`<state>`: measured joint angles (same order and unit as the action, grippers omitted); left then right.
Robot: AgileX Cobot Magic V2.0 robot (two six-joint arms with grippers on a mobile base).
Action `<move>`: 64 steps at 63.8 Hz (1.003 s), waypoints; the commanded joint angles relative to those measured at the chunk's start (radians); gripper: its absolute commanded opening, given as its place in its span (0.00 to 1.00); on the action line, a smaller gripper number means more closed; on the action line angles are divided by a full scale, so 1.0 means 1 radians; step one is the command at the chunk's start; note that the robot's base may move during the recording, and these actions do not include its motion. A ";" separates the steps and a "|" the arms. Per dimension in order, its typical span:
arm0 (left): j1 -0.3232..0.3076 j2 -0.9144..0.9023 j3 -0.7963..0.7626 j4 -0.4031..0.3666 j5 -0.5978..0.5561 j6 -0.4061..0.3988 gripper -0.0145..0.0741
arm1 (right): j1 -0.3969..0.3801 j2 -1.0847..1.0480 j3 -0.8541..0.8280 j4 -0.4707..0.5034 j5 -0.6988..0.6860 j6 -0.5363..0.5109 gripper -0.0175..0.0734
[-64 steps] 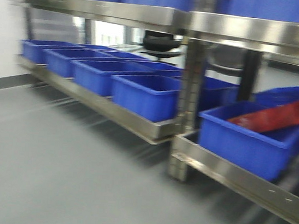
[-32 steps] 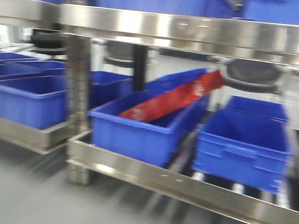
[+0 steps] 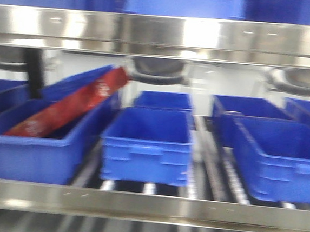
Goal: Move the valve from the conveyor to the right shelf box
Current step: 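Drive up to the steel shelf and bring grippers over blue bins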
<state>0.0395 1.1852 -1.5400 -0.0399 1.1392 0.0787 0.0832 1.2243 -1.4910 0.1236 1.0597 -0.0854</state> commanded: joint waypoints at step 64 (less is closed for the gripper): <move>-0.005 -0.012 -0.011 -0.008 -0.039 -0.005 0.04 | 0.000 -0.010 -0.015 -0.005 -0.057 -0.009 0.02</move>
<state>0.0378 1.1852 -1.5400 -0.0454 1.1392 0.0787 0.0832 1.2243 -1.4910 0.1219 1.0597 -0.0854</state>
